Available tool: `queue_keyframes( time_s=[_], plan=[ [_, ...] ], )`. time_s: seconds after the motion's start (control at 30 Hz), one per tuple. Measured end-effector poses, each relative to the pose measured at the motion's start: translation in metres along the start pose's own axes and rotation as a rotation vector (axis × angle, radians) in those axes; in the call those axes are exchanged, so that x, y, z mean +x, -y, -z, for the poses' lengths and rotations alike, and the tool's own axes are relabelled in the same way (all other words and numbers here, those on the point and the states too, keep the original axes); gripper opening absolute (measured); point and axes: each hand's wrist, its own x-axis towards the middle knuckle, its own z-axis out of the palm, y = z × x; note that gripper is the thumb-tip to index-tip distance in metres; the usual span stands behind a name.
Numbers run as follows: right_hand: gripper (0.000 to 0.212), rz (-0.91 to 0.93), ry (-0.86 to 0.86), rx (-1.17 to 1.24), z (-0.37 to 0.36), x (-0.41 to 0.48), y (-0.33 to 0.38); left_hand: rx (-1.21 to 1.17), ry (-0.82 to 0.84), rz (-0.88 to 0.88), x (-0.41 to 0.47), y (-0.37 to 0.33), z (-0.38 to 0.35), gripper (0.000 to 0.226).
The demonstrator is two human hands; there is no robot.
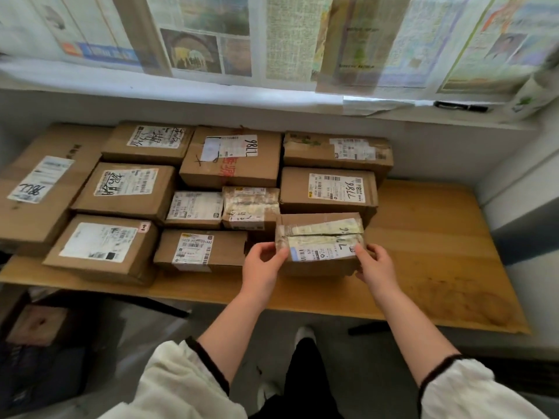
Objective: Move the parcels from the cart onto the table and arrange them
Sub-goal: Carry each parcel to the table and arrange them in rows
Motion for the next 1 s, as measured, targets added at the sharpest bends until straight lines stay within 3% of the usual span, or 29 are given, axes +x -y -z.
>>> queue_keyframes(
  time_s=[0.37,0.5,0.7,1.0],
  plan=[
    [0.037,-0.061,-0.083,-0.014,0.009,0.022,-0.01,-0.062,-0.042,0.024,0.0,0.007,-0.026,0.015],
    [0.041,-0.084,-0.141,-0.005,0.011,0.03,-0.008,-0.044,-0.011,0.001,0.008,-0.002,-0.039,0.024],
    [0.032,-0.077,-0.03,-0.039,-0.006,0.044,0.003,-0.001,-0.09,-0.003,0.032,-0.01,-0.031,0.036],
    [0.035,-0.112,0.053,-0.065,-0.008,0.049,0.009,-0.024,-0.122,0.038,0.041,-0.001,-0.023,0.024]
  ],
)
